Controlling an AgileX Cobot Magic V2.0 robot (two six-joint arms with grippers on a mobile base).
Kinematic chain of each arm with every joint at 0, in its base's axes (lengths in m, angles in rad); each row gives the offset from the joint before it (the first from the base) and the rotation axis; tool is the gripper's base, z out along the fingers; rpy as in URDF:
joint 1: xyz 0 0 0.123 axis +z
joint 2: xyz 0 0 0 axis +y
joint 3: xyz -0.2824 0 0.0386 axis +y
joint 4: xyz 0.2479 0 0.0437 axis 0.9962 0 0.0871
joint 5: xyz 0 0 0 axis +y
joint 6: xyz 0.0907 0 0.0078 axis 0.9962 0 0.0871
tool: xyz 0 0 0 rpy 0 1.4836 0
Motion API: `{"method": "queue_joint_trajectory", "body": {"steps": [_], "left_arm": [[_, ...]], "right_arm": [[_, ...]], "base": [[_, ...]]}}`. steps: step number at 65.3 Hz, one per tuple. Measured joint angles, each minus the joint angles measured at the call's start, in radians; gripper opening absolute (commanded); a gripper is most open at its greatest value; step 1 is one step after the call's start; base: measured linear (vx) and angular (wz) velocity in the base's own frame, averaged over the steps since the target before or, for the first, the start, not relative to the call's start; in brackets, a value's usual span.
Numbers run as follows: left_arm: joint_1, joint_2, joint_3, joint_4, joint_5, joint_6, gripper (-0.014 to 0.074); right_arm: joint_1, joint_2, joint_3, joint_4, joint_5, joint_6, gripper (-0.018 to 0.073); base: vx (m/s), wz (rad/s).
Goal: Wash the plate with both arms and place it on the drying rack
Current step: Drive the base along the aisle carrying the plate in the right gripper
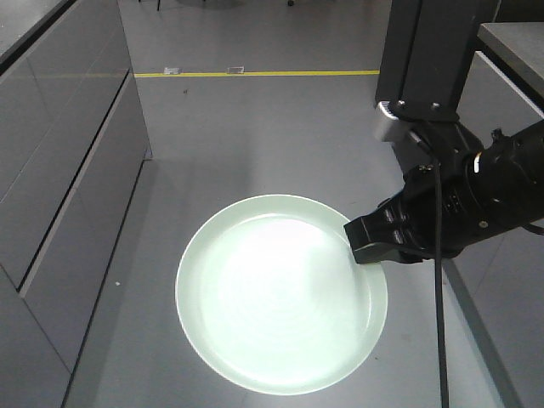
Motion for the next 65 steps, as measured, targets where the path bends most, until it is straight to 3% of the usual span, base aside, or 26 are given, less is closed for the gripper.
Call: {"method": "queue_joint_trajectory", "body": {"steps": [65], "left_arm": [[0.000,0.000,0.000,0.000,0.000,0.000,-0.0007]], "right_arm": [[0.000,0.000,0.000,0.000,0.000,0.000,-0.0004]], "base": [[0.14,0.00]]}}
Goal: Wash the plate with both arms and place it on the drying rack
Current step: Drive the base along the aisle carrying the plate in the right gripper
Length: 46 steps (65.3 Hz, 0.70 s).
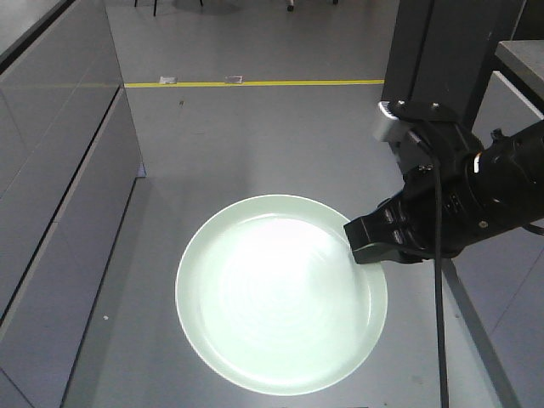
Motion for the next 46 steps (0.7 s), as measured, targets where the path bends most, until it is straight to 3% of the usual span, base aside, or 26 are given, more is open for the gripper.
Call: {"method": "queue_joint_trajectory", "body": {"steps": [46], "left_arm": [[0.000,0.000,0.000,0.000,0.000,0.000,-0.0007]], "right_arm": [[0.000,0.000,0.000,0.000,0.000,0.000,-0.0004]], "base": [[0.16,-0.05]]}}
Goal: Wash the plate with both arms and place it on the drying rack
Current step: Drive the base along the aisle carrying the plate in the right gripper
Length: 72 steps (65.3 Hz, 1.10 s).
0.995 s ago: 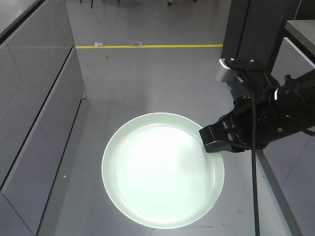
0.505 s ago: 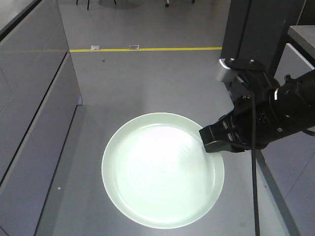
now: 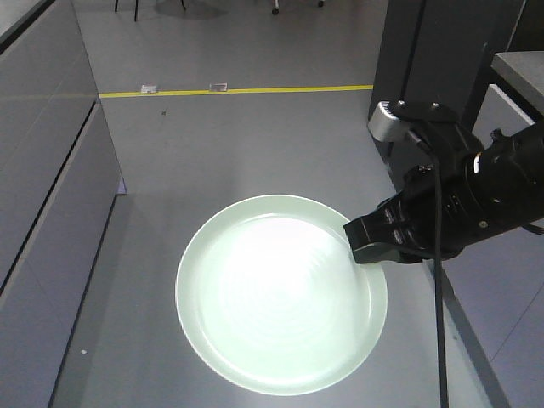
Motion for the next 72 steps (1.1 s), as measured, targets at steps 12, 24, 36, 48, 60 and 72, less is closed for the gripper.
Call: {"method": "queue_joint_trajectory", "body": {"steps": [12,24,36,48,60,72], "left_arm": [[0.000,0.000,0.000,0.000,0.000,0.000,-0.0007],[0.000,0.000,0.000,0.000,0.000,0.000,-0.0007],[0.000,0.000,0.000,0.000,0.000,0.000,-0.0007],[0.000,0.000,0.000,0.000,0.000,0.000,-0.0007],[0.000,0.000,0.000,0.000,0.000,0.000,-0.0007],[0.000,0.000,0.000,0.000,0.000,0.000,-0.0007]], "right_arm": [[0.000,0.000,0.000,0.000,0.000,0.000,-0.0004],[0.000,0.000,0.000,0.000,0.000,0.000,-0.0004],[0.000,0.000,0.000,0.000,0.000,0.000,-0.0004],[0.000,0.000,0.000,0.000,0.000,0.000,-0.0004],[0.000,0.000,0.000,0.000,0.000,0.000,-0.0004],[0.000,0.000,0.000,0.000,0.000,0.000,-0.0004]], "base": [[0.14,-0.12],[0.13,-0.15],[0.13,-0.17],[0.13,-0.19],[0.14,-0.21],[0.14,-0.21]]}}
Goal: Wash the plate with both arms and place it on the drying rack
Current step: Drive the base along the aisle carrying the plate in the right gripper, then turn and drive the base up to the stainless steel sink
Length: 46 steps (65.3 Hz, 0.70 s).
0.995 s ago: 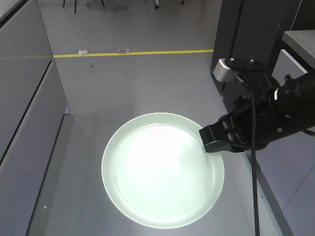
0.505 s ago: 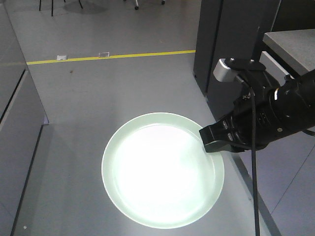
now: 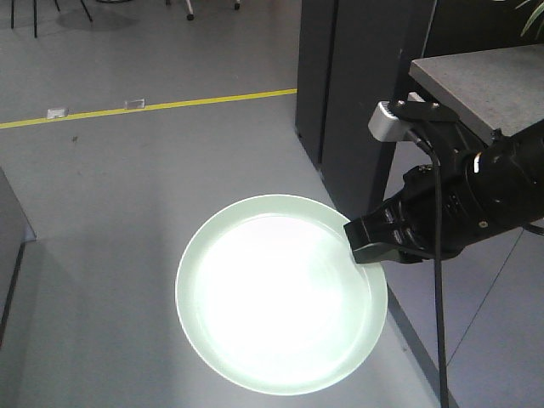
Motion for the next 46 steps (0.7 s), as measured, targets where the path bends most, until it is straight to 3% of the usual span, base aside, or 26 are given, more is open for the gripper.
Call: {"method": "queue_joint_trajectory", "body": {"steps": [46], "left_arm": [[0.000,0.000,0.000,0.000,0.000,0.000,-0.0007]], "right_arm": [[0.000,0.000,0.000,0.000,0.000,0.000,-0.0004]], "base": [[0.11,-0.22]]}}
